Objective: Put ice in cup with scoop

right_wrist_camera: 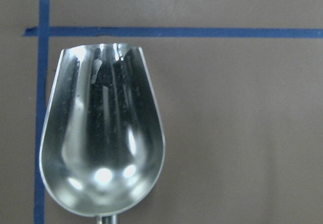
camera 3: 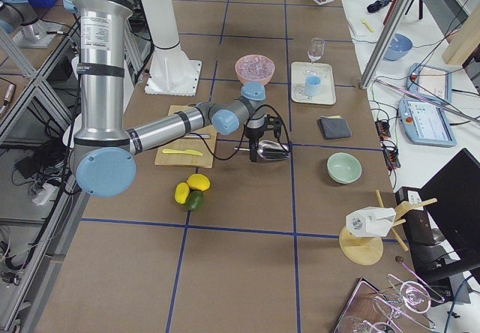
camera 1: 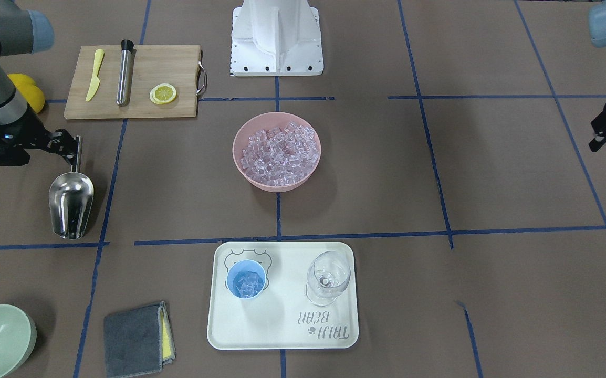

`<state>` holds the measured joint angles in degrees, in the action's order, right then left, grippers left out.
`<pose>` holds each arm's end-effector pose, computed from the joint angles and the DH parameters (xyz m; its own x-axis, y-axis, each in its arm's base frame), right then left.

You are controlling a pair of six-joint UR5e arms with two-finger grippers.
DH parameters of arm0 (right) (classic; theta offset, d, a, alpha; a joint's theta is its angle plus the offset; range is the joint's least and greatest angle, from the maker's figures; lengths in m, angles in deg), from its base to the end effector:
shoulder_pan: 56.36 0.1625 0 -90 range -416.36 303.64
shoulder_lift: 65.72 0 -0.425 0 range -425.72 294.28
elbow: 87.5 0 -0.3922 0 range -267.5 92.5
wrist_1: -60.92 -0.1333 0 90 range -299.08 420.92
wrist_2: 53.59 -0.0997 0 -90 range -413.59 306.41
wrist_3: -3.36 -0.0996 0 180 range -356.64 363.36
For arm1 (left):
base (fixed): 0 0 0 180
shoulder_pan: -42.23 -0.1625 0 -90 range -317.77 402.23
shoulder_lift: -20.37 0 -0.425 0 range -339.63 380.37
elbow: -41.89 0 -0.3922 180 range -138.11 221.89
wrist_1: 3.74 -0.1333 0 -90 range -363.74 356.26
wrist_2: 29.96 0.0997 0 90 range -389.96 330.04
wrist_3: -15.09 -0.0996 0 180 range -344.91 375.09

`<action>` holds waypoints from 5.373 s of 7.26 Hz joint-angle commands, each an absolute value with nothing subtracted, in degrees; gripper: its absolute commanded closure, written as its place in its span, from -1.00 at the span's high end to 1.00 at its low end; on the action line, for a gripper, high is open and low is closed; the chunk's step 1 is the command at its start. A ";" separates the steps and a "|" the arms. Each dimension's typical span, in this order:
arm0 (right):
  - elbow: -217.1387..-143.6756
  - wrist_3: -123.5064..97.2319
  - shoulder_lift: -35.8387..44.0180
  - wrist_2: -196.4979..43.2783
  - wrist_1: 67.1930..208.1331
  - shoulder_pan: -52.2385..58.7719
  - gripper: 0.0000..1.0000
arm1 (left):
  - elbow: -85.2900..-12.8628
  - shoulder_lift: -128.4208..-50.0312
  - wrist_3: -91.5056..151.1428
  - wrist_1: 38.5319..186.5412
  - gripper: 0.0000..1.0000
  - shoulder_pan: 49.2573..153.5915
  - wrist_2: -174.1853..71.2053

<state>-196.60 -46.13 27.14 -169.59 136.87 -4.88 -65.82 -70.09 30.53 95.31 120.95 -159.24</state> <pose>-0.2329 -0.4365 0.5043 0.7762 0.0377 0.6294 -0.0806 0.9959 0.0398 0.0289 -0.5041 0.4881 0.7234 0.1875 -0.6645 0.0194 0.9565 0.2910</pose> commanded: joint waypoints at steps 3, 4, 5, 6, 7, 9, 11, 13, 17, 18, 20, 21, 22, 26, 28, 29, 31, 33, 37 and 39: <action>-188.69 -22.81 27.27 -179.42 137.38 14.60 1.00 | -60.68 -68.32 12.89 88.37 1.00 129.24 -159.42; -186.14 -16.74 27.18 -180.84 137.73 19.96 1.00 | -59.89 -68.49 12.89 88.71 1.00 129.15 -159.51; -184.11 -11.54 27.01 -184.33 138.52 23.58 1.00 | -59.97 -67.53 12.98 89.15 1.00 129.24 -161.33; -184.27 -5.92 26.75 -184.80 142.27 24.40 1.00 | -59.89 -66.30 13.67 89.24 1.00 129.15 -162.31; -184.53 -1.25 26.48 -184.81 145.17 25.62 1.00 | -60.49 -65.86 12.90 89.07 1.00 129.24 -162.15; -184.44 2.03 26.65 -184.63 145.38 25.99 1.00 | -59.70 -65.85 12.80 89.07 1.00 129.06 -162.15; -184.44 6.42 26.48 -184.63 147.99 25.72 1.00 | -58.66 -65.76 12.89 89.16 1.00 128.98 -161.62; -186.45 7.76 25.86 -184.90 153.08 26.86 1.00 | -58.13 -65.68 12.72 89.33 1.00 128.98 -161.70; -189.98 7.67 25.95 -184.90 159.35 26.87 1.00 | -55.22 -66.20 12.89 85.23 1.00 128.98 -163.89; -189.63 7.50 25.95 -184.98 159.27 26.87 1.00 | -55.40 -66.99 12.89 82.24 1.00 128.98 -165.21; -189.54 7.23 26.04 -185.95 159.18 26.87 1.00 | -54.88 -68.74 12.80 83.00 1.00 128.98 -165.31; -189.72 7.23 26.04 -185.95 159.00 26.87 1.00 | -54.61 -68.32 12.89 82.40 1.00 128.98 -165.05; -189.72 7.14 26.04 -186.39 158.83 26.87 1.00 | -54.70 -68.05 12.98 82.56 1.00 128.98 -164.87; -191.03 7.41 26.83 -186.57 158.83 26.87 1.00 | -53.65 -68.84 13.06 83.09 1.00 128.89 -165.13; -190.07 7.15 28.24 -186.22 158.74 26.87 1.00 | -53.20 -68.84 13.33 83.09 1.00 128.98 -165.22; -189.89 6.88 28.24 -186.13 158.83 26.87 1.00 | -53.38 -68.84 13.42 83.09 1.00 128.98 -165.13; -190.33 6.70 28.24 -186.21 158.83 26.87 1.00 | -53.20 -69.10 13.33 83.09 1.00 128.98 -165.13; -190.33 6.70 28.33 -186.21 158.83 26.87 1.00 | -52.94 -69.10 12.98 83.09 1.00 128.98 -165.05; -189.63 2.25 27.54 -186.83 158.83 26.87 1.00 | -52.33 -69.10 12.80 83.09 1.00 129.77 -164.87; -190.85 -4.63 27.45 -186.83 158.56 26.87 1.00 | -52.24 -69.63 12.80 83.18 1.00 129.77 -164.96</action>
